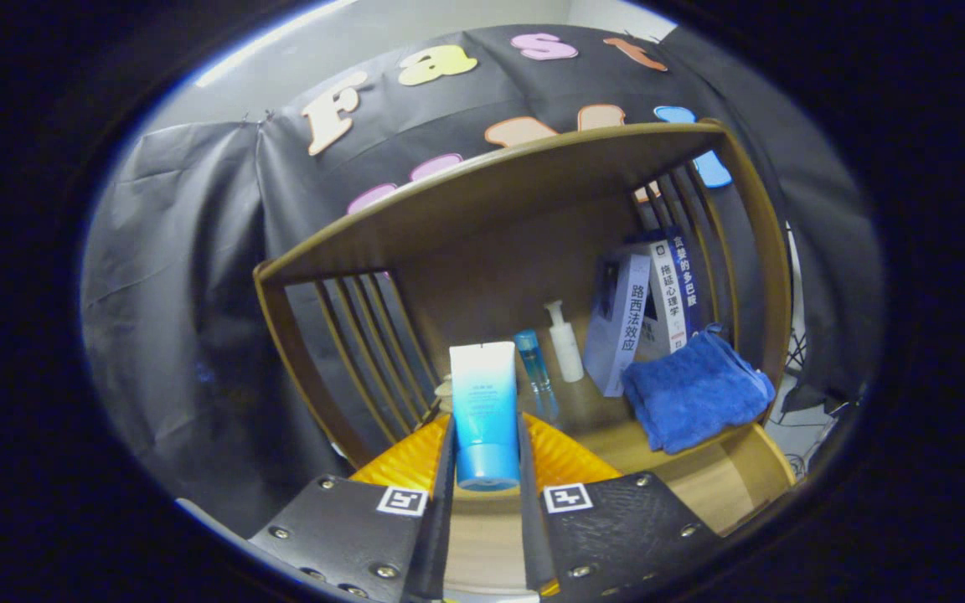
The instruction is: Pull open the drawer, take out the items inside it, and place them on the countertop above the cabinet.
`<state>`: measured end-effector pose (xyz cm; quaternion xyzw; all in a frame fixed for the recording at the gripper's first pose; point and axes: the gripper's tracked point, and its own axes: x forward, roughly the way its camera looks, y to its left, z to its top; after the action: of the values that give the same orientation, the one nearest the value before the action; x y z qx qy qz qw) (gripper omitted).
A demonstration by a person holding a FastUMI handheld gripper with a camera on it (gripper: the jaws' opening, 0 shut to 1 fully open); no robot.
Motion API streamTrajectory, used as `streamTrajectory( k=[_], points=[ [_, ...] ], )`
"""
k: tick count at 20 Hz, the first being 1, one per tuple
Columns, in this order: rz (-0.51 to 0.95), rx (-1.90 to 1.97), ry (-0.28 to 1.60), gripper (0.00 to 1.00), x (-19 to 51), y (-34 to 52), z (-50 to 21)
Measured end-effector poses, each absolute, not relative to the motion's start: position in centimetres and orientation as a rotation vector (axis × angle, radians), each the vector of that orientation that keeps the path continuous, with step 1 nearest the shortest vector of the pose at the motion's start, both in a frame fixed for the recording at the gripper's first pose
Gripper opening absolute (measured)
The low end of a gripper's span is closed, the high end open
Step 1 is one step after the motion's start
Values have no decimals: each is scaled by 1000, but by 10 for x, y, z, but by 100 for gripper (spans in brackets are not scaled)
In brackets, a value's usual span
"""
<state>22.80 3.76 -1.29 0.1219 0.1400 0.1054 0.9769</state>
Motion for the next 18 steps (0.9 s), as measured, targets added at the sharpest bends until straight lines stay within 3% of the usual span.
streamTrajectory(
  k=[18],
  points=[
    [52,107,507,36,306,27,-178]
  ],
)
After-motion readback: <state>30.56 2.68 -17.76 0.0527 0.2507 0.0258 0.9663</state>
